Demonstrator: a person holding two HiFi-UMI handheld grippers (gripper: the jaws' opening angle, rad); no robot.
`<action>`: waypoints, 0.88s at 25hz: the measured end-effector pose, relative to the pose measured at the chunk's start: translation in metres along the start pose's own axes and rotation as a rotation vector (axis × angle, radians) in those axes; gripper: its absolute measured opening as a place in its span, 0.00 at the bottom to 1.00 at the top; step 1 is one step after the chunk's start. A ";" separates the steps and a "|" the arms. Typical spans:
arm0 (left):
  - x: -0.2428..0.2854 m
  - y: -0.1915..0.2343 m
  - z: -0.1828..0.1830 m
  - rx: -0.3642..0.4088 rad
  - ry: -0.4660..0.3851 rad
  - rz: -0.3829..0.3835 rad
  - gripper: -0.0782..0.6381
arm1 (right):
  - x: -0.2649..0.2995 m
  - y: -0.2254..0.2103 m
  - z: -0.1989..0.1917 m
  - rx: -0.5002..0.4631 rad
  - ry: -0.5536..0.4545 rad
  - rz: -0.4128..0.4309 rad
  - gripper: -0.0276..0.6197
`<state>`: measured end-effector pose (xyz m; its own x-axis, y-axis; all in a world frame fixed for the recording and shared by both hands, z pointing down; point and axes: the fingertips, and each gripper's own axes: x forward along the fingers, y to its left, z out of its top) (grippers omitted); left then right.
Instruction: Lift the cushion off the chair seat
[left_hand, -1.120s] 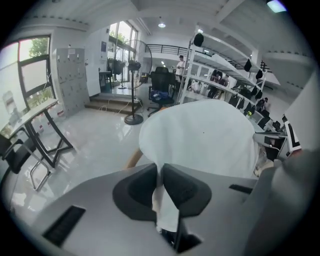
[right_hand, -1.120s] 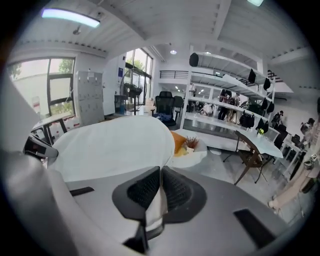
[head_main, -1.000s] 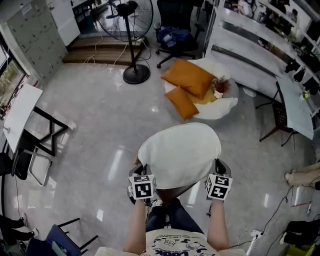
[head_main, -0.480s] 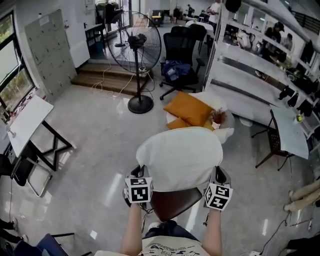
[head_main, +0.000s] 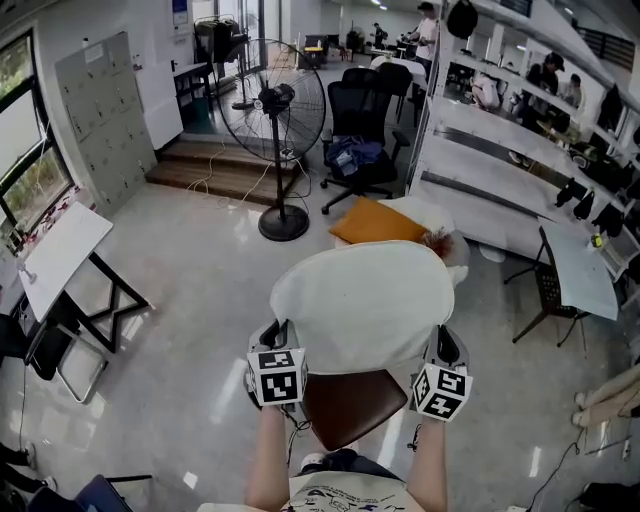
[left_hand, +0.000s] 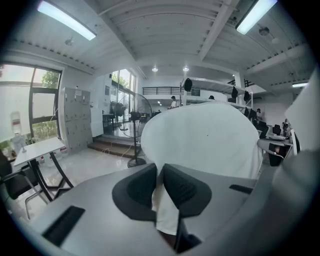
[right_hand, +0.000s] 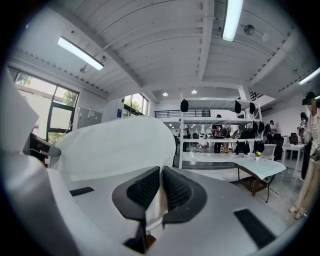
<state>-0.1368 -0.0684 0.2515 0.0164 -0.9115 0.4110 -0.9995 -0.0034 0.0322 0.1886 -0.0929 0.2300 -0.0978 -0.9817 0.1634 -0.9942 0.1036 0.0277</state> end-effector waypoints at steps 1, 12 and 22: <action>-0.002 0.000 0.003 0.002 -0.005 0.002 0.19 | -0.001 0.000 0.003 0.003 -0.006 -0.001 0.10; -0.010 -0.002 0.011 0.005 -0.013 0.009 0.19 | -0.006 -0.003 0.013 0.006 -0.022 0.009 0.10; -0.017 -0.005 0.011 0.001 -0.023 0.005 0.19 | -0.014 -0.006 0.016 0.000 -0.029 0.006 0.10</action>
<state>-0.1320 -0.0575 0.2340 0.0107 -0.9209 0.3897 -0.9996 0.0009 0.0297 0.1947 -0.0826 0.2121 -0.1051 -0.9853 0.1347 -0.9936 0.1097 0.0265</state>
